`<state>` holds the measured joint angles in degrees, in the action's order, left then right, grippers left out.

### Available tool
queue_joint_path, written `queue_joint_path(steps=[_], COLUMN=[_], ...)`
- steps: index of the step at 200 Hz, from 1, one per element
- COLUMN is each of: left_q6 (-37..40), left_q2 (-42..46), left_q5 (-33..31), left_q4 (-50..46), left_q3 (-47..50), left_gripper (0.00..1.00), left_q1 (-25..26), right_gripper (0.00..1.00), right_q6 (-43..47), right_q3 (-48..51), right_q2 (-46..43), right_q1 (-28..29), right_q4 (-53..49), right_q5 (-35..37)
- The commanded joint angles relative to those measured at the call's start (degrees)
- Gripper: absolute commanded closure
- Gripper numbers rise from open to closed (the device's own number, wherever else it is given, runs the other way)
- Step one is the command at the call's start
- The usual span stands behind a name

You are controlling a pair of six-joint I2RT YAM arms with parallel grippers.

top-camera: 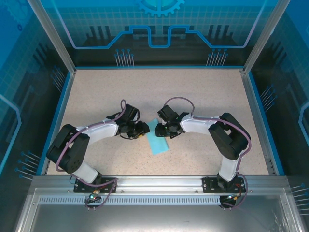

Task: Fold a paper plane with a square sheet of paper (pick it up from the middle)
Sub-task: Fold the square sheet of paper in half at the center of the table.

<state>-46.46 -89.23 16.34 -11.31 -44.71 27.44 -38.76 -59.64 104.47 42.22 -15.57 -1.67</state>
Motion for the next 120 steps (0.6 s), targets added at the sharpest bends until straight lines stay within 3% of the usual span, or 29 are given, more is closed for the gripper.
queue_joint_path(steps=[1,120], left_q6=[0.14,-0.21], left_q2=[-0.77,-1.13], left_q5=[1.22,0.85], left_q4=[-0.21,-0.54], left_q3=[0.26,-0.29], left_gripper=[0.64,0.64], left_q1=[0.3,0.37], right_gripper=[0.64,0.64], right_q6=[0.75,0.53], right_q3=[0.75,2.08], right_q2=[1.58,1.57], right_q1=[-0.83,-1.35], right_q4=[0.15,0.55], right_q5=[0.36,1.2])
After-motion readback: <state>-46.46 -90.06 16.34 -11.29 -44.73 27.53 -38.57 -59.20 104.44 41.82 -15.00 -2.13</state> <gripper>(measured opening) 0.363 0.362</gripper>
